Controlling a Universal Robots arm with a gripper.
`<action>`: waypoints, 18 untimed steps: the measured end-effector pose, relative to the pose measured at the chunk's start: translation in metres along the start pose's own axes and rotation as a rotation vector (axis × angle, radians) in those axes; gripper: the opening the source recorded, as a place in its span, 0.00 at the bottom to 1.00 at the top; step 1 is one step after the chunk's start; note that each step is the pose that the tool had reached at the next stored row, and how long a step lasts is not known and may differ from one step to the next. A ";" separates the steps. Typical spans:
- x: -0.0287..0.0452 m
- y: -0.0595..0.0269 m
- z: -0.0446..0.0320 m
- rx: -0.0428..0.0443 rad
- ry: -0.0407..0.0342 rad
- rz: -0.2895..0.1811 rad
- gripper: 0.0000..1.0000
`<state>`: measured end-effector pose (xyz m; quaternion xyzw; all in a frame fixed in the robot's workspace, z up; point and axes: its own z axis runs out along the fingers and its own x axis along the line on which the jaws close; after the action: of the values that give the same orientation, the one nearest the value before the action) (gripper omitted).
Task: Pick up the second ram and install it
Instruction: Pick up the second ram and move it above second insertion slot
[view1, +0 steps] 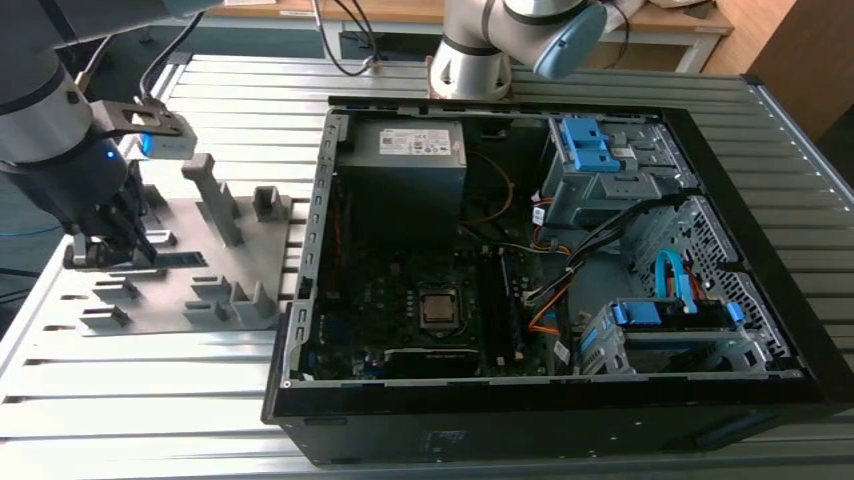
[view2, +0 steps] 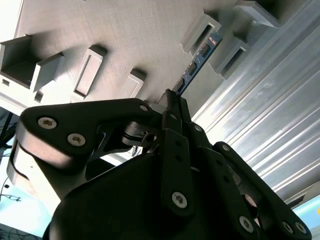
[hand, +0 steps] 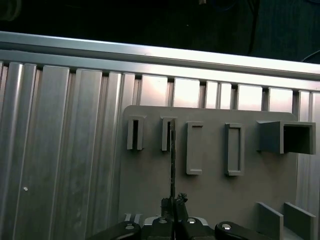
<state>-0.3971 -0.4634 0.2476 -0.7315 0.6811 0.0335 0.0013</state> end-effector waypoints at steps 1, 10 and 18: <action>-0.0001 0.0001 -0.0012 -0.0001 0.0000 0.000 0.13; -0.0006 0.0005 -0.0114 0.0000 0.0000 0.000 0.13; -0.0010 0.0009 -0.0199 0.0000 0.0000 0.000 0.13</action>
<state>-0.3971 -0.4634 0.2676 -0.7314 0.6811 0.0335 0.0013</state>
